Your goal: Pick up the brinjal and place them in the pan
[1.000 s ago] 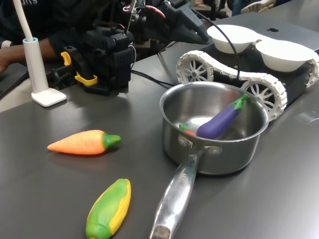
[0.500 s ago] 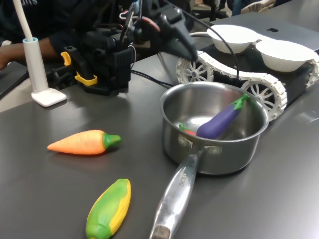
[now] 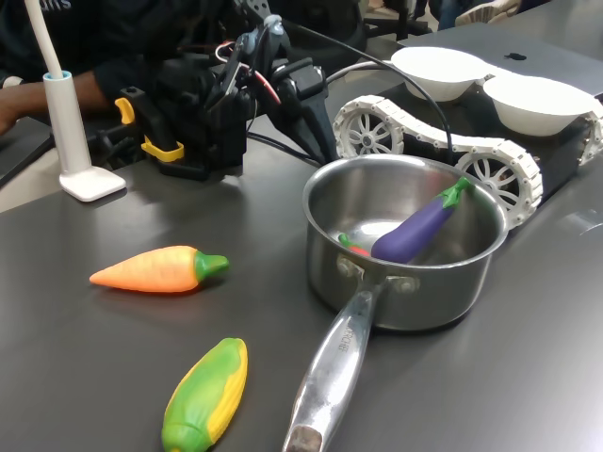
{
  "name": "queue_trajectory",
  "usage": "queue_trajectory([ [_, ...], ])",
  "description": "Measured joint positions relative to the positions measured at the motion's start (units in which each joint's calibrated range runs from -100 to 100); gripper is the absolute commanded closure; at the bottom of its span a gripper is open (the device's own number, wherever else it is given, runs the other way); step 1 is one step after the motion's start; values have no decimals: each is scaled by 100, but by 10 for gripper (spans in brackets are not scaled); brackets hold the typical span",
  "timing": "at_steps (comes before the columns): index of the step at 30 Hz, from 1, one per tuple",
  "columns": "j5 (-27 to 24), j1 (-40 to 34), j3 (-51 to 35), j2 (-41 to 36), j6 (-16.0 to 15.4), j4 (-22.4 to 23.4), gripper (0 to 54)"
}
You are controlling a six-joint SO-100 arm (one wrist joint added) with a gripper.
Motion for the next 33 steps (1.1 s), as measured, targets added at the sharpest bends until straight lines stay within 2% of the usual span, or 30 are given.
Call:
queue_trajectory([
  [18,0,110,860,-8,-18,136,534],
  [33,0,110,869,-8,-18,136,533],
])
